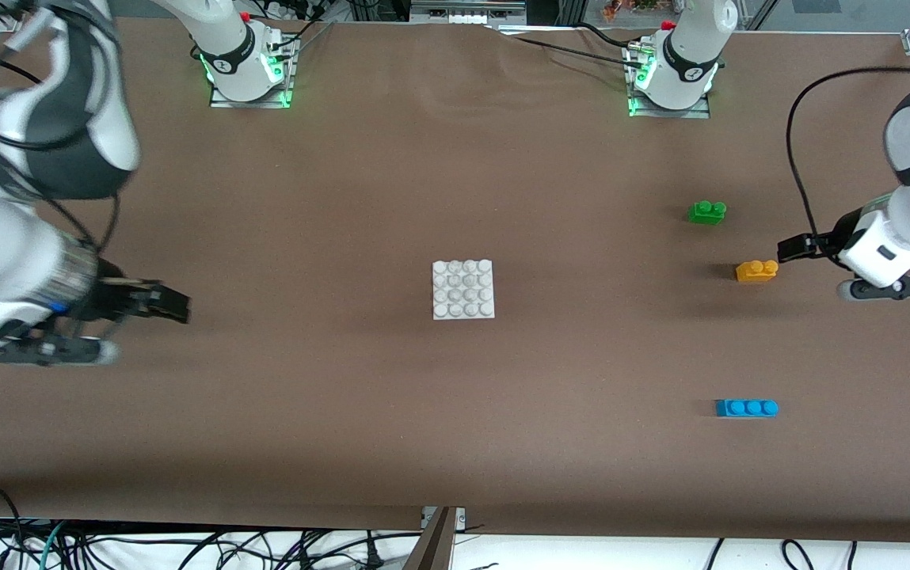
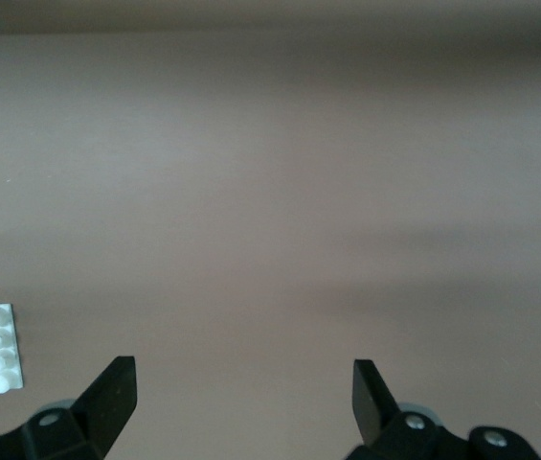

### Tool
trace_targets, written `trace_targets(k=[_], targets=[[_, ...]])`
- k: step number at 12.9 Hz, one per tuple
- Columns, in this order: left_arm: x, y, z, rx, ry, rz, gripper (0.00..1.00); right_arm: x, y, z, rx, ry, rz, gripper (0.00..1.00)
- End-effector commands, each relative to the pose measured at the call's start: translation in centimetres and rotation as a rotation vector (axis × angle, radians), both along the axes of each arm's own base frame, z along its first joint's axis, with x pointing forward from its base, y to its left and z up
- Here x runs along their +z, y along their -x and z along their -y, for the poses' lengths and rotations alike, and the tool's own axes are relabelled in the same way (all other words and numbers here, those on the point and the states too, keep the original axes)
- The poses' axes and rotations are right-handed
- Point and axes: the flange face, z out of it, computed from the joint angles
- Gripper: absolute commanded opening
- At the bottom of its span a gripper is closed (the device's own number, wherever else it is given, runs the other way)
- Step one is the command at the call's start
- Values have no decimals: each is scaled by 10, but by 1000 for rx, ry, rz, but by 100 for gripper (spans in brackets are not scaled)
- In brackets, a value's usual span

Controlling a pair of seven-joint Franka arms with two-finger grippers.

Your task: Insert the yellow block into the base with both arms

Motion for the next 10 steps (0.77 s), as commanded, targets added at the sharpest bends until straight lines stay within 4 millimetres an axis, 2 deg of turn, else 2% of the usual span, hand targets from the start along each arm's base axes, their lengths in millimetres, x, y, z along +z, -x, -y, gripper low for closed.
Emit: trace_targets(k=[1,2,4,5,6,8,10], targets=[[-44,26,-14,-50,-25,26,100,42,48,62,-65,-42,15,100],[-61,32,-17,-60,-20,25,100,56,61,84,-75,-11,31,100],[-96,41,-30,-83,-10,62,100,76,84,102,32,86,50,100],[-114,40,-37,-101,-2,66,100,89,92,117,53,88,69,100],[-132,39,-42,-165,12,54,100,93,101,129,66,86,70,100],[-153,42,-71,-166,21,76,100,94,109,146,55,85,64,100],[-172,46,-72,-147,39,52,100,90,111,143,58,81,45,100]])
